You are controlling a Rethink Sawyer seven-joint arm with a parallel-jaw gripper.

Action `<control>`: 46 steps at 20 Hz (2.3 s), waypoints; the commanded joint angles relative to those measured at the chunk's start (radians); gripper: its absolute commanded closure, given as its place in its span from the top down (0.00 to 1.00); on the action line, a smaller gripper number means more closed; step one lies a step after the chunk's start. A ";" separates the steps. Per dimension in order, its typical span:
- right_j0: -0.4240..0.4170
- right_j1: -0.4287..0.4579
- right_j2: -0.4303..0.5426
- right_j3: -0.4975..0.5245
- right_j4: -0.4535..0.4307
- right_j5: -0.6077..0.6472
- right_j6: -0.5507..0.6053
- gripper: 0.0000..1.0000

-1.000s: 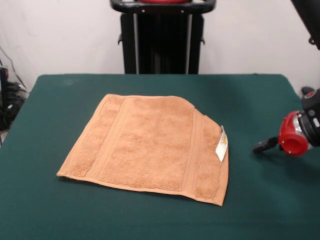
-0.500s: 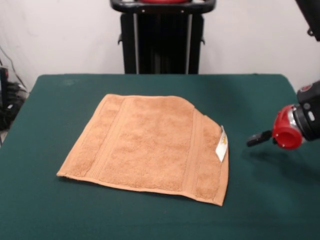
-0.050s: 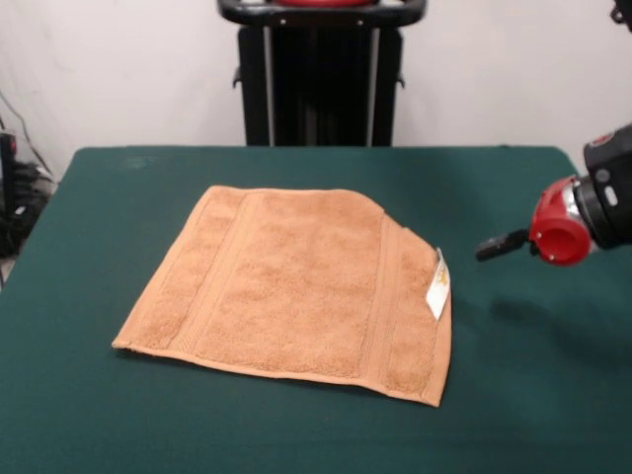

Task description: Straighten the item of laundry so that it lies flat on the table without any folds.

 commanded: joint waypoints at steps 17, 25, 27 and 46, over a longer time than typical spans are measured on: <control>-0.011 -0.102 -0.042 0.369 -0.058 -0.177 0.018 0.00; -0.025 -0.112 -0.053 0.424 -0.068 -0.215 0.059 0.00; -0.034 -0.120 -0.050 0.444 -0.062 -0.233 0.075 0.00; -0.063 -0.069 -0.089 0.418 -0.060 -0.174 0.107 0.00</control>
